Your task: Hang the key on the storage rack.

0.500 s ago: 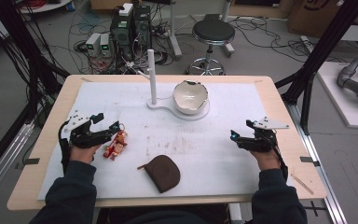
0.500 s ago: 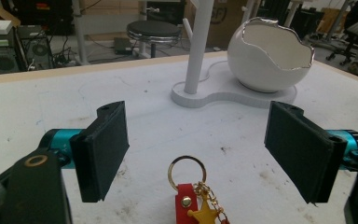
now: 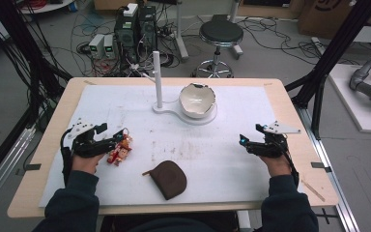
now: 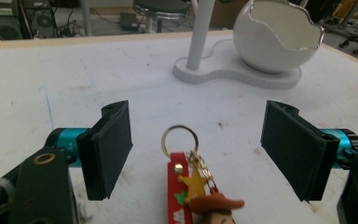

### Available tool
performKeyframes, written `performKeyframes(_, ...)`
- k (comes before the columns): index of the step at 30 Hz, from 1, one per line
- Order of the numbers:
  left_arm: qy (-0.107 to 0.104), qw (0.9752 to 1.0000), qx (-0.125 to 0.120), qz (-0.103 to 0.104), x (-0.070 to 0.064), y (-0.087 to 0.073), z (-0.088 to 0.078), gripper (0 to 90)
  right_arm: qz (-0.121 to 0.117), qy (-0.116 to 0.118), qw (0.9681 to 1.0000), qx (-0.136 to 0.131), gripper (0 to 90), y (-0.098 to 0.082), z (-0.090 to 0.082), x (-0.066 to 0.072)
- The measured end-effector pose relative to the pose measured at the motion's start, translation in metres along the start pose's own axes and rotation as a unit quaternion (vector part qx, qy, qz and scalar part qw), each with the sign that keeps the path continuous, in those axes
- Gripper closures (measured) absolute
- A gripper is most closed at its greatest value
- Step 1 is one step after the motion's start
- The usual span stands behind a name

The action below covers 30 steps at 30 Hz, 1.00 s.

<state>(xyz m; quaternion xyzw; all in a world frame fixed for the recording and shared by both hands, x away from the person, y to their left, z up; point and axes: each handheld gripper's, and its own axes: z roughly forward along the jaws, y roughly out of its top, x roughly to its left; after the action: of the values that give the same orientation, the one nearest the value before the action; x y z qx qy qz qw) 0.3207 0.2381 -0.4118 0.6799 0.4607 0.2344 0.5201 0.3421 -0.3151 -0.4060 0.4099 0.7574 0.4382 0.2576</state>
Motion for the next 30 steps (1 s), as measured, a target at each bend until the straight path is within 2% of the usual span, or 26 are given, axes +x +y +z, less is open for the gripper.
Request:
performKeyframes(3, -0.001, 0.9997, 0.022, -0.001, -0.005, -0.004, -0.002, 24.4, -0.003, -0.001, 1.0000, 0.000, 21.6, 0.000, -0.001, 0.001)
performKeyframes(9, 0.000, 0.9968, 0.075, 0.027, -0.017, -0.013, -0.003, 25.4, -0.014, 0.000, 0.9999, 0.003, 21.7, 0.000, -0.002, 0.004)
performKeyframes(13, 0.020, 0.9916, 0.120, 0.046, -0.019, -0.018, 0.000, 30.2, -0.011, 0.001, 0.9999, 0.003, 21.7, 0.001, 0.000, 0.006)
performKeyframes(16, 0.027, 0.9884, 0.139, 0.055, -0.021, -0.020, 0.003, 33.1, -0.017, 0.003, 0.9998, 0.007, 21.7, 0.001, 0.003, 0.006)
performKeyframes(18, 0.029, 0.9874, 0.141, 0.065, -0.021, -0.020, 0.003, 34.8, -0.016, 0.005, 0.9998, 0.009, 21.7, 0.001, 0.004, 0.007)
performKeyframes(19, 0.026, 0.9879, 0.139, 0.063, -0.022, -0.020, 0.004, 35.9, -0.017, 0.005, 0.9998, 0.009, 21.7, 0.001, 0.005, 0.007)
performKeyframes(21, 0.022, 0.9868, 0.145, 0.069, -0.024, -0.021, 0.006, 38.0, -0.017, 0.006, 0.9998, 0.010, 21.7, 0.001, 0.005, 0.007)
performKeyframes(24, 0.031, 0.9840, 0.156, 0.079, -0.025, -0.023, 0.010, 38.0, -0.017, 0.004, 0.9998, 0.010, 21.7, 0.001, 0.004, 0.007)
performKeyframes(26, 0.038, 0.9805, 0.175, 0.080, -0.024, -0.025, 0.014, 34.2, -0.015, 0.004, 0.9998, 0.010, 21.7, 0.001, 0.003, 0.007)
performKeyframes(27, 0.038, 0.9805, 0.175, 0.080, -0.024, -0.025, 0.014, 31.6, -0.015, 0.004, 0.9998, 0.010, 21.7, 0.001, 0.003, 0.007)
performKeyframes(29, 0.037, 0.9764, 0.196, 0.083, -0.023, -0.028, 0.019, 31.6, -0.013, 0.003, 0.9998, 0.011, 21.7, 0.001, 0.003, 0.007)
performKeyframes(30, 0.037, 0.9764, 0.196, 0.083, -0.023, -0.028, 0.019, 32.3, -0.013, 0.003, 0.9998, 0.011, 21.7, 0.001, 0.003, 0.007)
